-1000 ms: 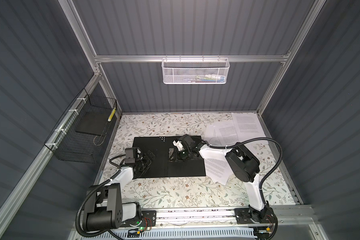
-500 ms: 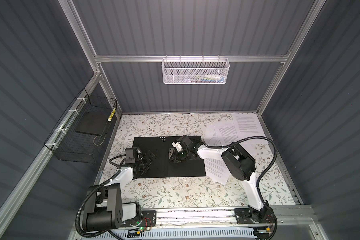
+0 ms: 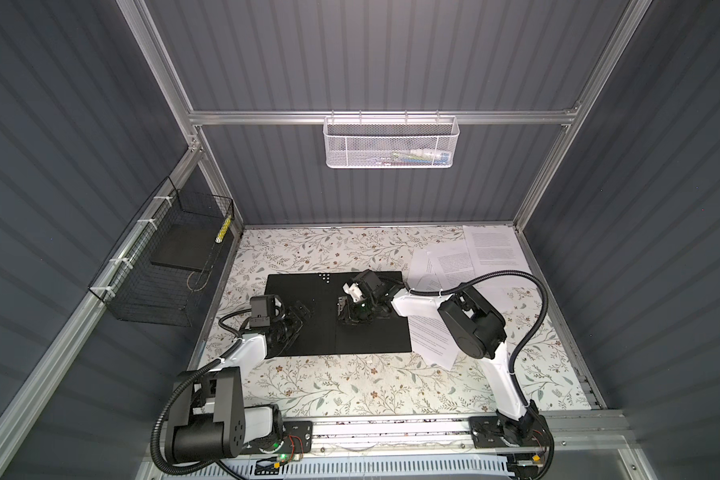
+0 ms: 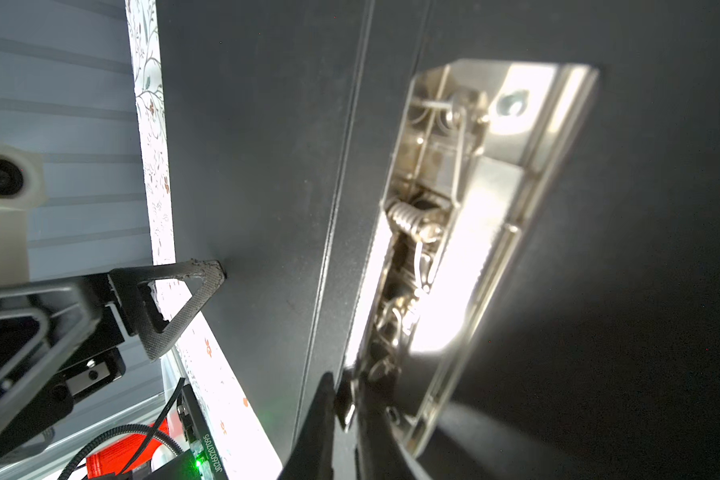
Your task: Put the files into the folder
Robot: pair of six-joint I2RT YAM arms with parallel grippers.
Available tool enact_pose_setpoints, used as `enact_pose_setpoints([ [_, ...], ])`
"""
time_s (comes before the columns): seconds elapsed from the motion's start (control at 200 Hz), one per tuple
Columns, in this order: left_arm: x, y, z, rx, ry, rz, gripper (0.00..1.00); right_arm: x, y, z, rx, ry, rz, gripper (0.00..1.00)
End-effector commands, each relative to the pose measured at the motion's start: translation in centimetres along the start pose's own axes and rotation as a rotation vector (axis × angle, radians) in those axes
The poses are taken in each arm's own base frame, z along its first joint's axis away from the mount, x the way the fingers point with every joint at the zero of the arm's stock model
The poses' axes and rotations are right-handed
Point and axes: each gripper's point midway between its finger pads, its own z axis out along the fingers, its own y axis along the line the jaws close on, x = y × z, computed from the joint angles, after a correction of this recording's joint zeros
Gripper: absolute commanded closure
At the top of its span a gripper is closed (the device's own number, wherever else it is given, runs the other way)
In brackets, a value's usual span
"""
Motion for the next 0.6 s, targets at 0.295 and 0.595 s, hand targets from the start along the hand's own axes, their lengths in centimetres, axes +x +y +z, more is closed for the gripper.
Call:
enact_pose_setpoints([
  [0.295, 2.5, 6.9, -0.4, -0.301, 0.048, -0.114, 0.00, 0.7, -1.5, 0.5, 0.009, 0.031, 0.016, 1.00],
  [0.595, 2.3, 8.4, -0.9, -0.380, 0.016, -0.118, 0.00, 1.8, -4.5, 0.8, 0.030, 0.053, 0.046, 1.00],
])
